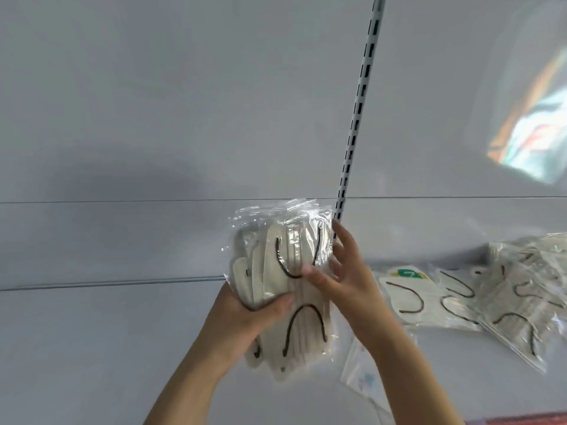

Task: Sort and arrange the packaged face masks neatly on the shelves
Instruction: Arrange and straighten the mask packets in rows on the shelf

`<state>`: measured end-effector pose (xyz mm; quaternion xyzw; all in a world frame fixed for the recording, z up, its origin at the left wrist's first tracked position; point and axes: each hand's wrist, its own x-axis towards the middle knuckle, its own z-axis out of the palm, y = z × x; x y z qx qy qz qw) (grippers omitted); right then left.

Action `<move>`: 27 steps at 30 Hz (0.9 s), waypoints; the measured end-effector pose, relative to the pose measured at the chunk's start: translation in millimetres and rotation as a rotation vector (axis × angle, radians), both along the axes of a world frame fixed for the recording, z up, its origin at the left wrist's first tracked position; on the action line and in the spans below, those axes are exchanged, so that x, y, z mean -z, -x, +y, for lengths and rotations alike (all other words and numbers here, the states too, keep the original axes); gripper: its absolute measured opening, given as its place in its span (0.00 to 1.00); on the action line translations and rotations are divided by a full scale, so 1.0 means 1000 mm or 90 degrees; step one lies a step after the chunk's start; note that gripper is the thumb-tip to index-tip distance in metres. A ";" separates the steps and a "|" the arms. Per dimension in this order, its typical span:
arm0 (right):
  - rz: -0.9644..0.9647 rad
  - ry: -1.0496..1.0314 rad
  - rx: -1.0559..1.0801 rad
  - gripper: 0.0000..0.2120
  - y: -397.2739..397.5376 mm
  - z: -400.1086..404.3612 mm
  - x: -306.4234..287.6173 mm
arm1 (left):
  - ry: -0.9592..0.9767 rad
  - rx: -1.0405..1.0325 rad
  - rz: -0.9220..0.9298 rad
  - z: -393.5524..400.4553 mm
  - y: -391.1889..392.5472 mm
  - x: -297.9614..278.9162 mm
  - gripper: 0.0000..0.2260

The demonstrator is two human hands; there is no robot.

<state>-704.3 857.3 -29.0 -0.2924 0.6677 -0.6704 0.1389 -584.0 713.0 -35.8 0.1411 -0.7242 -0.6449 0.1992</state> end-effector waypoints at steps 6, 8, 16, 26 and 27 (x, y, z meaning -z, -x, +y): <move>-0.033 -0.005 -0.201 0.32 -0.016 -0.004 0.009 | 0.103 0.081 -0.026 -0.040 -0.027 0.013 0.39; -0.040 -0.020 -0.237 0.33 -0.024 -0.012 0.018 | 0.093 0.084 -0.033 -0.039 -0.033 0.023 0.37; -0.011 -0.024 -0.286 0.16 -0.031 -0.013 0.005 | 0.097 0.141 -0.035 -0.041 -0.040 0.030 0.31; 0.019 0.033 -0.024 0.21 -0.036 0.005 -0.007 | 0.116 0.186 -0.100 -0.014 -0.013 0.017 0.30; 0.017 0.051 0.020 0.20 -0.034 0.011 -0.011 | 0.108 0.186 -0.078 -0.005 -0.006 0.010 0.32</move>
